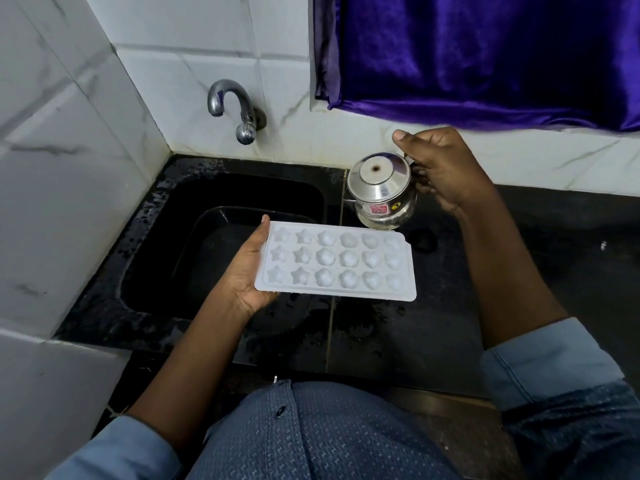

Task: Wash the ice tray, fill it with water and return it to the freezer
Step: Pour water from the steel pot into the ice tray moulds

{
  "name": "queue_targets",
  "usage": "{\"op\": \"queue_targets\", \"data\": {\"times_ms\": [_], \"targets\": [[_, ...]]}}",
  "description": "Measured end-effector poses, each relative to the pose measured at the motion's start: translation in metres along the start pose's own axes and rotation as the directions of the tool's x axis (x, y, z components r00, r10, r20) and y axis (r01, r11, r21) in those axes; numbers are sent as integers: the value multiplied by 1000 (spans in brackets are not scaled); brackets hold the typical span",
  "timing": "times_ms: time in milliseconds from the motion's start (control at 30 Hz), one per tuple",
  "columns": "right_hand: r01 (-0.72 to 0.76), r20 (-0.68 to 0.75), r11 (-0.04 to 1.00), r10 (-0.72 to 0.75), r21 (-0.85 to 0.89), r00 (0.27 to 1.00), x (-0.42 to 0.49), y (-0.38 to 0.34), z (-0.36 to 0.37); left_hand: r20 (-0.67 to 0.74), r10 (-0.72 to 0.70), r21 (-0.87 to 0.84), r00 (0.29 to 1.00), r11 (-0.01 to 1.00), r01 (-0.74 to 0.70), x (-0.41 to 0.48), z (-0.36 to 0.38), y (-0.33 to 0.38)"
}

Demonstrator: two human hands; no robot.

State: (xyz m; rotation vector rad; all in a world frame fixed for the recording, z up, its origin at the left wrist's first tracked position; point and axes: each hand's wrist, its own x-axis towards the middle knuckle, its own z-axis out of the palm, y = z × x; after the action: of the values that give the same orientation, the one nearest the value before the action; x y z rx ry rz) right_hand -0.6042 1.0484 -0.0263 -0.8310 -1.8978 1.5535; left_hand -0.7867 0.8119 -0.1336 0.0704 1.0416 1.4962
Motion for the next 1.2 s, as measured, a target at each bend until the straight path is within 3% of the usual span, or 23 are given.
{"op": "queue_targets", "data": {"times_ms": [300,1200], "targets": [[27,47,994,-22,-105,999,1,-6,11,-18,-7,-4,1000,1000,7,1,1,0],[64,62,984,-55,-165,997,1,-13,8,-10,-13,-8,1000,1000,13,2,-1,1]]}}
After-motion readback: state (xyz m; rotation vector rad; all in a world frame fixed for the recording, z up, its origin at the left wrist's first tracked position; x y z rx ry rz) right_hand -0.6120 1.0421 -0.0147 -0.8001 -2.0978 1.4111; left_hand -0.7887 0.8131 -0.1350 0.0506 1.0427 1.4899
